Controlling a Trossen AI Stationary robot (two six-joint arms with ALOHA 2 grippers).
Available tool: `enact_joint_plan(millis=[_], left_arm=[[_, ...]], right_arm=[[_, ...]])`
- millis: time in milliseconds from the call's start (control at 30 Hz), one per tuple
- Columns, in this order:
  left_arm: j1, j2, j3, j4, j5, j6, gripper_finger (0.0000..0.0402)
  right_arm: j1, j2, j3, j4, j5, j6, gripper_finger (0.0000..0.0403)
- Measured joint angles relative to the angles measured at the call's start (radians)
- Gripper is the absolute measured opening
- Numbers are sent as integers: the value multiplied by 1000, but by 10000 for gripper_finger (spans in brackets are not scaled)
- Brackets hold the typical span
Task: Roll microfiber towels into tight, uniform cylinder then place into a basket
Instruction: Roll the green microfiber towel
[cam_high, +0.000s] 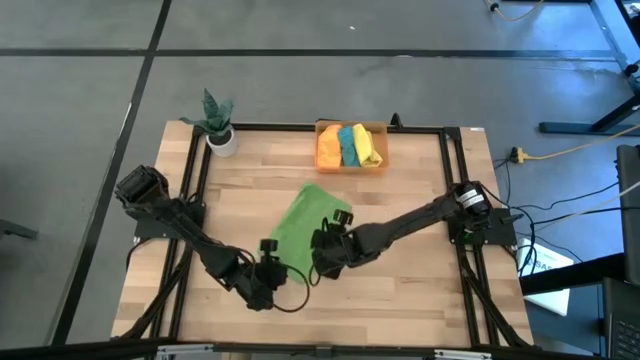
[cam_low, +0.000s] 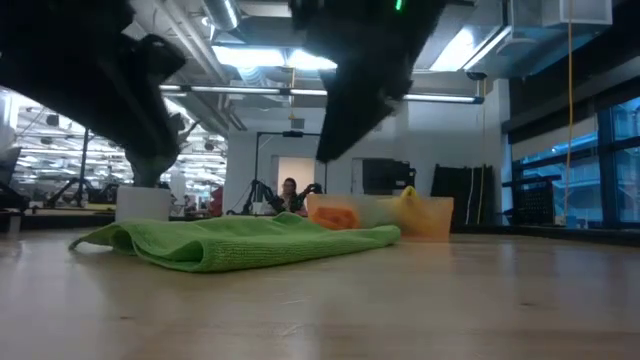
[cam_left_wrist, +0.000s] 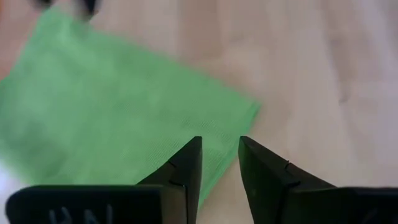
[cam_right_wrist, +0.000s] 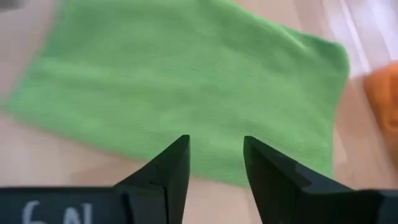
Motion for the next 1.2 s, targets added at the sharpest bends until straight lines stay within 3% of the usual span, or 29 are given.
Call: enact_joint_plan(millis=[333,500,800,1200], left_arm=[[-7,-41,-1,-291,-81,-274,97],[12,-41,-38,-292,-81,-288,97],[50,-41,-113,-280,-45,-340,97],[50,-41,-176,-138,-18,-332,97]], right_arm=[[62,0,23,99,-55,-31,152],[44,0,-25,182,-117,-55,152],[11,0,-140,334,-127,-53,152],[-41,-1,-247,375,-134,2,152]])
